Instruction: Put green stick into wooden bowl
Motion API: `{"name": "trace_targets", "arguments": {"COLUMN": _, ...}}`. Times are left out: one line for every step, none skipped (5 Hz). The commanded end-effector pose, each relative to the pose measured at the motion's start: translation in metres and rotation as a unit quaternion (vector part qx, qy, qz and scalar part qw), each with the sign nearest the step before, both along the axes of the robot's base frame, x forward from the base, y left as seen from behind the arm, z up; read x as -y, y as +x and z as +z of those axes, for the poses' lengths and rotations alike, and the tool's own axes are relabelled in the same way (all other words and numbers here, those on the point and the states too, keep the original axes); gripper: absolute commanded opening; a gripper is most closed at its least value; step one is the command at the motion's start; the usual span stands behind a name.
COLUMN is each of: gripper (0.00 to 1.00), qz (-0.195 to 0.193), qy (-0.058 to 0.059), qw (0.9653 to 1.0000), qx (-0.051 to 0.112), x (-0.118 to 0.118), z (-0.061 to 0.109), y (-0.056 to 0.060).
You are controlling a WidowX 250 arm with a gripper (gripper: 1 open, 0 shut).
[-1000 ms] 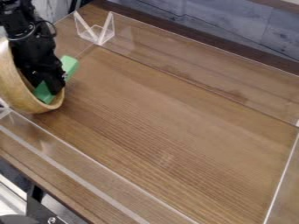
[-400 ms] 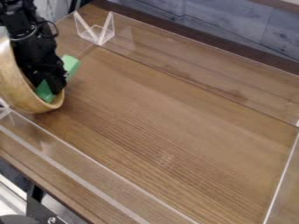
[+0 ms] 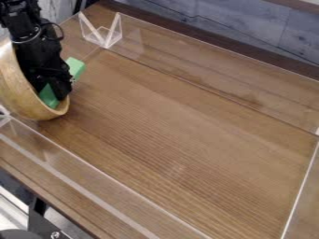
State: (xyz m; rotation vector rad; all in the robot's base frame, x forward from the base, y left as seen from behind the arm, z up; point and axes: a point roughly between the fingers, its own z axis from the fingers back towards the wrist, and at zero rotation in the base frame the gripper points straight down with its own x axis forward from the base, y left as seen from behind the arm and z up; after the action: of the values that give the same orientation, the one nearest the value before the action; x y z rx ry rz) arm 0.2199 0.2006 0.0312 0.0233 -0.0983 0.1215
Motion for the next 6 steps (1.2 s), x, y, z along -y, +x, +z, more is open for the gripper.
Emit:
{"name": "trace_targets", "arguments": {"gripper": 1.0, "qz": 0.042, "qy": 0.004, "qw": 0.999, "qx": -0.018, "x": -0.019, "z": -0.011, "y": -0.018}}
{"name": "trace_targets", "arguments": {"gripper": 1.0, "qz": 0.048, "qy": -0.002, "qw": 0.9986, "qx": -0.023, "x": -0.015, "z": -0.003, "y": -0.018}}
{"name": "trace_targets", "arguments": {"gripper": 1.0, "qz": 0.051, "qy": -0.006, "qw": 0.9983, "qx": -0.026, "x": -0.012, "z": 0.005, "y": -0.017}}
{"name": "trace_targets", "arguments": {"gripper": 1.0, "qz": 0.056, "qy": -0.014, "qw": 0.9977, "qx": -0.034, "x": -0.006, "z": 0.01, "y": -0.016}}
{"name": "trace_targets", "arguments": {"gripper": 1.0, "qz": 0.061, "qy": -0.021, "qw": 0.997, "qx": -0.043, "x": 0.0, "z": 0.013, "y": -0.016}}
{"name": "trace_targets", "arguments": {"gripper": 1.0, "qz": 0.064, "qy": -0.028, "qw": 0.9963, "qx": -0.049, "x": 0.007, "z": 0.017, "y": -0.015}}
